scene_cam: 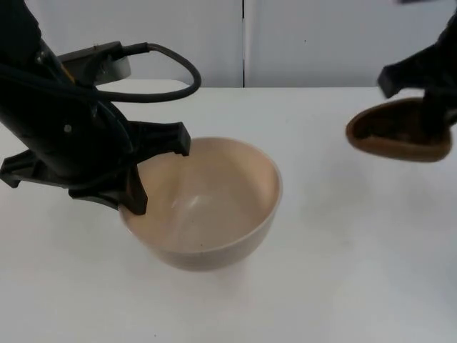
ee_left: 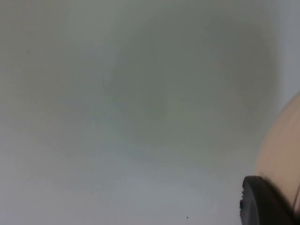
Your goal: Pick up the bowl with the left hand and pour the coffee beans from the cup into the bowl with the right hand.
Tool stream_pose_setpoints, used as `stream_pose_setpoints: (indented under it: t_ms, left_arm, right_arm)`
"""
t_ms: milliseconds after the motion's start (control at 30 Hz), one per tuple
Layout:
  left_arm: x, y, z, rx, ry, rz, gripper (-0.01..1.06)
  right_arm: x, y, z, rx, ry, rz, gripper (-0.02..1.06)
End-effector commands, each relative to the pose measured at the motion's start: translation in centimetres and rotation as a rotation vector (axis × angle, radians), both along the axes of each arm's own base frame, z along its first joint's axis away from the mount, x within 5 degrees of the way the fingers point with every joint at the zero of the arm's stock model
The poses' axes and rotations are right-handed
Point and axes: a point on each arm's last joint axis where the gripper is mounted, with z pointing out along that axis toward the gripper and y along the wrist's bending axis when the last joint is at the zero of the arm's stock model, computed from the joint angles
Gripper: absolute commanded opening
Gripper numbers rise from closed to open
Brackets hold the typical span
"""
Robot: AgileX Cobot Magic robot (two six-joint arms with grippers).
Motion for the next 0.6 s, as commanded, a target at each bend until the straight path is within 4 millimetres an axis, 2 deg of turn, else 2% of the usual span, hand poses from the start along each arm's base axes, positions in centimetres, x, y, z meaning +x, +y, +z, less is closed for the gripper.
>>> stream_pose_setpoints:
  t_ms: [0,167,300,567]
  left_arm:
    - [-0.2,-0.2,0.1,-0.011,-0.002,0.006,0.0]
    - [-0.2,-0.2,0.1,-0.008,-0.004,0.003,0.0]
    - [-0.2,-0.1,0.1,0.0,-0.007,-0.004,0.0]
    - [-0.2,-0.1,0.1,0.002,0.001,-0.006,0.0]
  right_arm:
    - [-2.1,-0.7,2.4,-0.008,0.037,0.048,0.0]
    - [-4.1,-1.9,4.1,-0.053,0.097,0.064,0.0]
    - [-4.9,-2.4,4.5,-0.081,0.138,0.07,0.0]
    - [-5.3,-2.2,4.5,-0.053,0.181,0.074,0.0]
